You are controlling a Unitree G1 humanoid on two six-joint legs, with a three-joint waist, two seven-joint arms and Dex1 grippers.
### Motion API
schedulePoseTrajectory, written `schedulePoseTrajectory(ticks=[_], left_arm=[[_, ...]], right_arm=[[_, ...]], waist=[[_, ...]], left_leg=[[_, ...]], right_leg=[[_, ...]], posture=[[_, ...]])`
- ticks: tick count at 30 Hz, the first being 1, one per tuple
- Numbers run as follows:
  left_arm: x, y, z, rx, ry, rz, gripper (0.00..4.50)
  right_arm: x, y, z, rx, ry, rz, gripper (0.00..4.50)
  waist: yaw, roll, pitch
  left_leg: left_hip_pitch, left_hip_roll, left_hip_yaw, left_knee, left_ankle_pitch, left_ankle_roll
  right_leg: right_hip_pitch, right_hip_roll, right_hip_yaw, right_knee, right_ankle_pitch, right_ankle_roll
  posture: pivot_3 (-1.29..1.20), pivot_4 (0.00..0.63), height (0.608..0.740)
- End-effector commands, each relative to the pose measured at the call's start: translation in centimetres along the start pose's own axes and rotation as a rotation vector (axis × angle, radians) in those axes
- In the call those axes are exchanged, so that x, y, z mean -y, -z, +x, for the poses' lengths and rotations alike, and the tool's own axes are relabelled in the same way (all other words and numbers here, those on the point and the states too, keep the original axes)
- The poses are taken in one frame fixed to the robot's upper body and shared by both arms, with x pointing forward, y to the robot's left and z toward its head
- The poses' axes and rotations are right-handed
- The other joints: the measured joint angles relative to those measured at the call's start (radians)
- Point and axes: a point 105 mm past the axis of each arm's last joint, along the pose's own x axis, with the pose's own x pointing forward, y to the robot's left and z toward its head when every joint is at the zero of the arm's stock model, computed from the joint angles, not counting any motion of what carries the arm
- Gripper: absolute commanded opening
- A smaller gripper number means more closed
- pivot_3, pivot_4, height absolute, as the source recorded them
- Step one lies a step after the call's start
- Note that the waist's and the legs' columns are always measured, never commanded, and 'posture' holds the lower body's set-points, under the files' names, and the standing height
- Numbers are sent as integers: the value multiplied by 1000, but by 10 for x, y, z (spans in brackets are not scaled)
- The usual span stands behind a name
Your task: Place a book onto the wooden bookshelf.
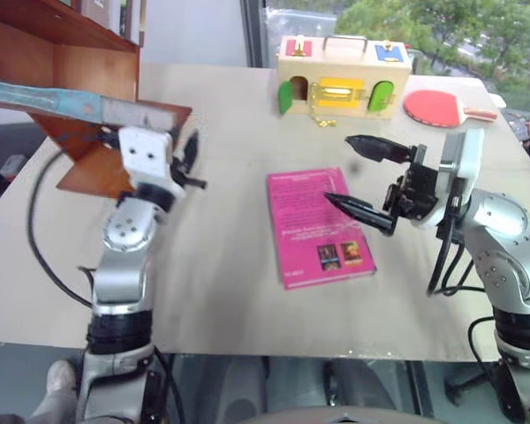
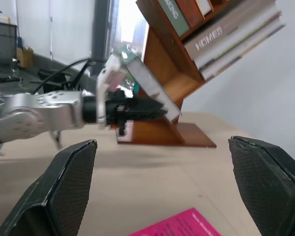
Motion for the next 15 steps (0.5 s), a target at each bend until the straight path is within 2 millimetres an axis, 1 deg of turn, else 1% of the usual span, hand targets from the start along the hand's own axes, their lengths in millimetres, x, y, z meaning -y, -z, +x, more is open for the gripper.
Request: schedulePoseTrajectory(ticks=[1,2,3,4,7,8,10,11,13,15], left_arm=[[14,-2,-13,-12,130,-96,2925],[13,3,-19,-40,150,-100,3523],[12,7,-27,-66,172,-128,3905],[9,12,-34,-95,185,-124,4411],[-8,27,-58,-216,203,-56,4468],[-13,29,-67,-237,221,-19,4468],[-25,28,-88,-272,251,-26,4468],[-29,27,-94,-286,260,-30,4468],[-32,26,-105,-315,291,-33,4468],[-31,26,-111,-334,322,-44,4468]], right_arm=[[6,17,-11,-114,61,-30,4500],[9,28,-17,-165,85,-16,4500],[10,38,-26,-214,103,5,4500],[12,46,-36,-259,119,24,4500],[14,57,-68,-355,175,69,4500],[17,61,-83,-403,210,65,4500],[25,65,-120,-499,328,26,4500],[25,64,-131,-523,364,11,4500],[16,62,-149,-574,367,25,4500],[8,60,-158,-605,344,38,4500]], waist=[[0,0,0],[0,0,0],[0,0,0],[0,0,0],[-1,0,0],[-1,0,0],[0,0,0],[0,0,0],[1,0,0],[1,0,0]], left_leg=[[0,0,0,0,0,0],[0,0,0,0,0,0],[0,0,0,0,0,0],[0,0,0,0,0,0],[0,0,0,-1,0,0],[0,0,0,-1,0,0],[1,-1,1,-3,0,0],[0,-1,1,-3,0,0],[1,-2,1,-4,0,0],[1,-2,2,-5,0,0]], right_leg=[[0,0,0,0,0,0],[0,0,0,0,0,0],[0,0,0,0,0,0],[0,0,0,0,0,0],[0,0,0,-1,0,0],[0,0,0,-1,0,0],[0,-1,1,-3,0,0],[0,-2,0,-3,0,0],[0,-3,0,-5,-1,0],[0,-4,0,-5,-1,0]], posture=[[0,150,740],[0,150,740],[0,150,740],[0,150,740],[0,150,740],[0,150,740],[0,150,740],[0,150,740],[0,150,740],[0,150,740]])
